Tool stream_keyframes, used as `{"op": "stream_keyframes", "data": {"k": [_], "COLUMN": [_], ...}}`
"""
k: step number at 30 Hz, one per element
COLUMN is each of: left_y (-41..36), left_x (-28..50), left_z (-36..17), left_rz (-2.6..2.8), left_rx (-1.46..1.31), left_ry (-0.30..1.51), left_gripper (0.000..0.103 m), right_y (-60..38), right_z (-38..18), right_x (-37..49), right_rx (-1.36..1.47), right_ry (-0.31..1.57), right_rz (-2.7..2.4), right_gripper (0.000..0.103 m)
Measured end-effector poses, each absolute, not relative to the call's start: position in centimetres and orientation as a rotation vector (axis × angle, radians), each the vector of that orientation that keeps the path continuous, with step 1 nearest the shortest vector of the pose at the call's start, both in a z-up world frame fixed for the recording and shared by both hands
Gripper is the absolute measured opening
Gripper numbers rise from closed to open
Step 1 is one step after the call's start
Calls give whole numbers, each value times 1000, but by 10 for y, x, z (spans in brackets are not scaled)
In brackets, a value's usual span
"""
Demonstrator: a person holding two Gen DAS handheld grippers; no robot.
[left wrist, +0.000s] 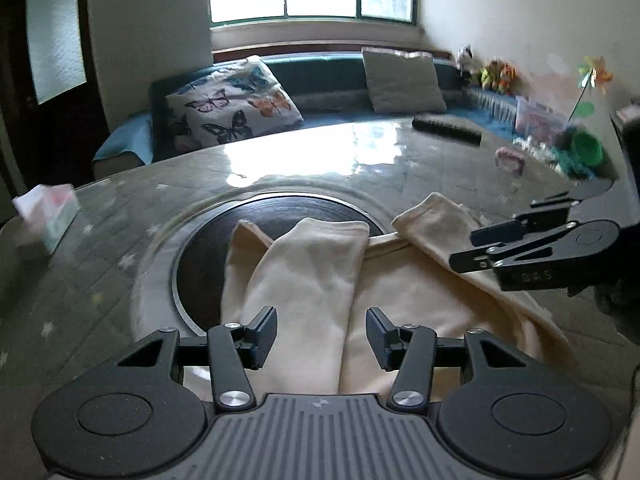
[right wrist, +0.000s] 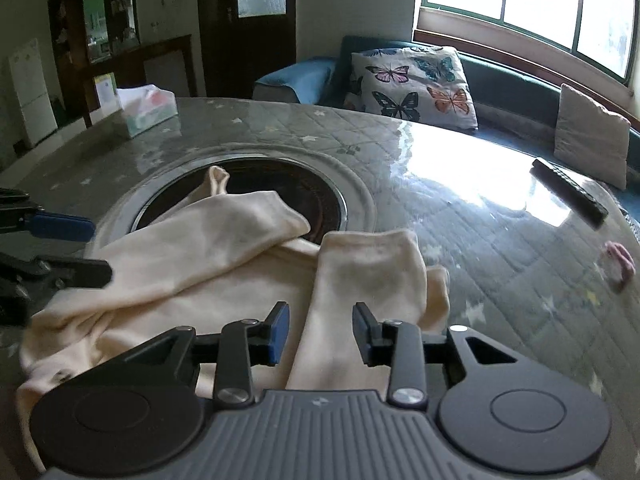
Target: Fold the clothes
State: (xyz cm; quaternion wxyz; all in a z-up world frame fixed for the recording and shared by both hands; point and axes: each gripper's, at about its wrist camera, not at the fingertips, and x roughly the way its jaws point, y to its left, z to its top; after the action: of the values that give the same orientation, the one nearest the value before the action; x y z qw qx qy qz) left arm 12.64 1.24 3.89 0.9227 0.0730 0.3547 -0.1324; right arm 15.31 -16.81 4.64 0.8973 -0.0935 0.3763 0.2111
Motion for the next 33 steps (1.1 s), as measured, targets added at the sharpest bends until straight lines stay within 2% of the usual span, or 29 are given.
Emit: {"op": "stream_keyframes", "data": {"k": [8,14,16,17,18,19,20,21,22,33], "left_y": [-21,-20,-17,-15,-12,-9,-6,-2,1,88], "left_x": [180,195,196,197,197,197,197,196,195,134], "left_z": [5,-7,-6,-6,-5,-3,-2,1,4,53], "left_rz": [-278,-256,-251,-248,-241,-236,-232,-227,-218,-14], "left_rx": [239,226,213,208,203,192,179,162,150,-17], "left_ry": [799,810,808,807,806,806,807,806,797,650], "left_gripper": [48,48,35,32,20,11,8,6,4,3], "right_y": [-158,-155,-154,-154,-154,-155,-156,-157,-160,-217], "right_z": [20,25,21,18,17,18,19,20,23,62], "right_x": [179,174,176,178,179,179,179,179,178,142], "right_rx": [-240,-238,-251,-249,-247,-244,-240,-230,-217,-118], "right_ry": [808,781,785,789,788,785,782,780,777,662], "right_rz": [430,460,450,447,444,439,433,430,429,307], "right_gripper": [33,34,33,33,30,20,15,6,3,2]}}
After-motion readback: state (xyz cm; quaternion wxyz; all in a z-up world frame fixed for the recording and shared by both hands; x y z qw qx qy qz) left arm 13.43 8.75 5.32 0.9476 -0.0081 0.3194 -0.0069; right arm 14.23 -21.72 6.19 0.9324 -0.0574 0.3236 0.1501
